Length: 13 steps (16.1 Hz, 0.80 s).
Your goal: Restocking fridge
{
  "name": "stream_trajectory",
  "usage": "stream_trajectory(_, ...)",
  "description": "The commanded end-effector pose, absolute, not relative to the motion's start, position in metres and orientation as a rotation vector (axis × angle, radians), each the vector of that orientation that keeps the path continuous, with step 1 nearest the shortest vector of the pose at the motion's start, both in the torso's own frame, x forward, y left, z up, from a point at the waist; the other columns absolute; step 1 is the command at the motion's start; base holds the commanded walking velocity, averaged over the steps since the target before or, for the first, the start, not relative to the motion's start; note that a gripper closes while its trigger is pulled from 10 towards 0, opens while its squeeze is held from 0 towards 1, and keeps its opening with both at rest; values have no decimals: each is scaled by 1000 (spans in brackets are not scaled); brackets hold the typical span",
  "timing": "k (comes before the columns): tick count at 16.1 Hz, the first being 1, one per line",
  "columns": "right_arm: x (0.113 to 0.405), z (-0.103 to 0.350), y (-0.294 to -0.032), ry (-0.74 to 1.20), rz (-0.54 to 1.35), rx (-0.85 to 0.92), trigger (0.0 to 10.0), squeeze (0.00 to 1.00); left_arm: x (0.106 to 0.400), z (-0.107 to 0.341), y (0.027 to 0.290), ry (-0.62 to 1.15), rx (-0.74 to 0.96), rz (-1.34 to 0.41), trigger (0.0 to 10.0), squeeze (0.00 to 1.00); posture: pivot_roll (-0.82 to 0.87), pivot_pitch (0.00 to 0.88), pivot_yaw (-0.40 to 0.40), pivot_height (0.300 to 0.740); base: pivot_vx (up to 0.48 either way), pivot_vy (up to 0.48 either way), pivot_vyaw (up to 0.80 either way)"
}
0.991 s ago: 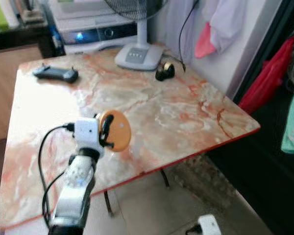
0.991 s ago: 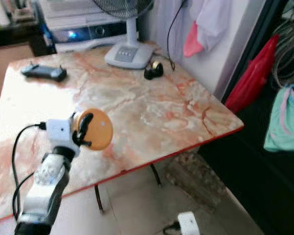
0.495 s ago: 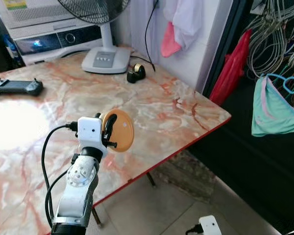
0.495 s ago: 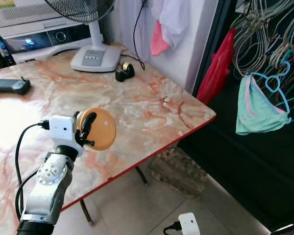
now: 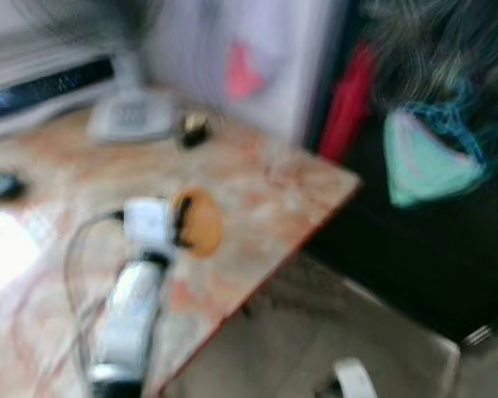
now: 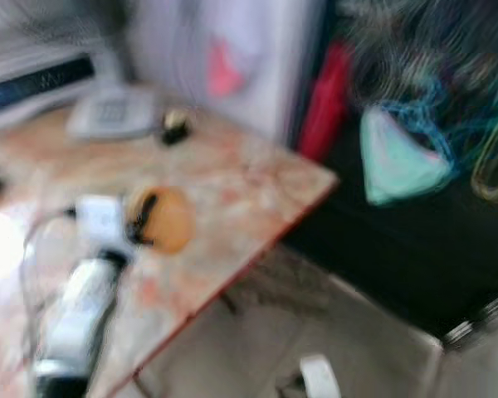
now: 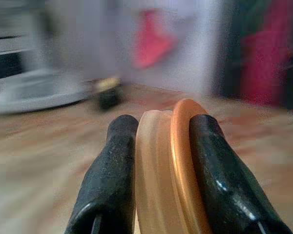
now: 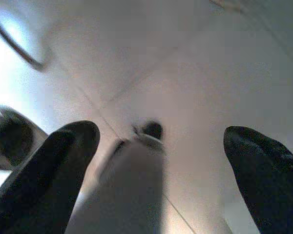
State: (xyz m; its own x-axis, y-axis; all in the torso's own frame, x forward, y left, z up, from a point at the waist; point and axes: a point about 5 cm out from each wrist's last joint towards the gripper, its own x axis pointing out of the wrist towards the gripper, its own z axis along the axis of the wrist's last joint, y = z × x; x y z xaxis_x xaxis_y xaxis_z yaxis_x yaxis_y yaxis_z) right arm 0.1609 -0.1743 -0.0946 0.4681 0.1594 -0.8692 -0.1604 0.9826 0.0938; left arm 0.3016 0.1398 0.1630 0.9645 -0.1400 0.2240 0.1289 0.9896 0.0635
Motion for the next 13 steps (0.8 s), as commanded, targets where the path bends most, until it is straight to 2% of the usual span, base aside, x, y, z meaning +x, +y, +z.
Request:
stream_trajectory(1, 165, -93, -170, 1052, 204, 3, 10000, 0, 301, 167, 147, -250, 58, -116, 10000, 0, 55, 0, -19, 740, 0, 0, -800)
stream_trajectory(13, 165, -93, -170, 1053, 202, 2, 10000, 0, 300, 161, 136, -227, 55, -196, 10000, 0, 54, 0, -17, 740, 0, 0, -800)
